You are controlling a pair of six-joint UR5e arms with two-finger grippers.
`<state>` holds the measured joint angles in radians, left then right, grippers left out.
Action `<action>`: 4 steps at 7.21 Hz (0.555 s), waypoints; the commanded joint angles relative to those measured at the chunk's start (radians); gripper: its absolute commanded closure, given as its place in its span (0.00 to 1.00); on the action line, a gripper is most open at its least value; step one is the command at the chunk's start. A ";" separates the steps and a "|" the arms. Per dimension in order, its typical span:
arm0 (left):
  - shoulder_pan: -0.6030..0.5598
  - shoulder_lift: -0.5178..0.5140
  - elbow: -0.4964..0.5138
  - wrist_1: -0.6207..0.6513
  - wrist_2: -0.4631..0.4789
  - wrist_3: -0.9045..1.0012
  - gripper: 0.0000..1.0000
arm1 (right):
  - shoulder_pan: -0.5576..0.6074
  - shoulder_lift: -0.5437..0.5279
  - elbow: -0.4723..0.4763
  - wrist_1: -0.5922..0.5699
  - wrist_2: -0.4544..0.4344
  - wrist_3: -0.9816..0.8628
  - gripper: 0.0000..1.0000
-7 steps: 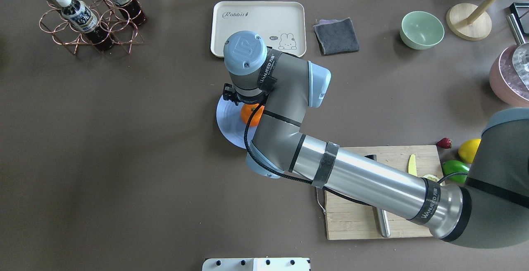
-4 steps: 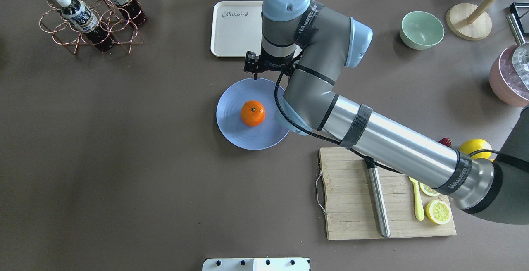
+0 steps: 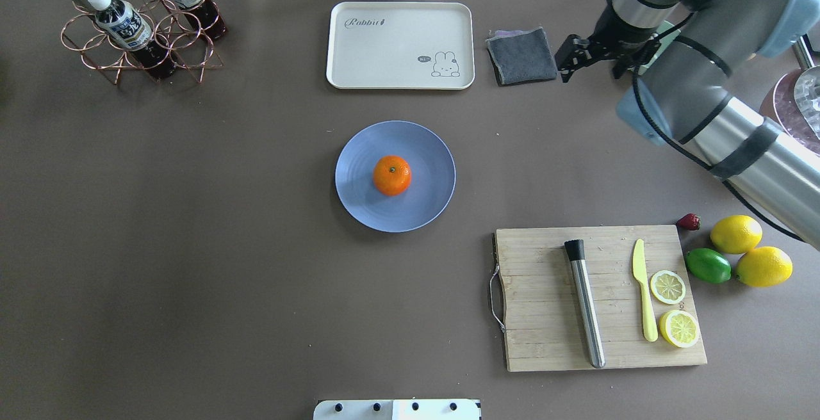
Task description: Pick orange to plate
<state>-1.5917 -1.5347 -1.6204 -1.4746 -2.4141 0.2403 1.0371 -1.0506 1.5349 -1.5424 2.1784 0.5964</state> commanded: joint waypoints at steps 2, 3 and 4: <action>-0.008 0.001 -0.003 -0.001 0.000 0.002 0.02 | 0.258 -0.357 0.123 -0.030 0.014 -0.563 0.00; -0.010 0.001 -0.003 -0.001 0.000 0.001 0.02 | 0.349 -0.430 0.123 -0.031 0.014 -0.693 0.00; -0.011 0.005 -0.006 -0.001 -0.002 0.002 0.02 | 0.427 -0.496 0.126 -0.024 0.014 -0.719 0.00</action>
<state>-1.6008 -1.5326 -1.6239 -1.4757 -2.4147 0.2415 1.3629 -1.4569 1.6552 -1.5713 2.1918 -0.0351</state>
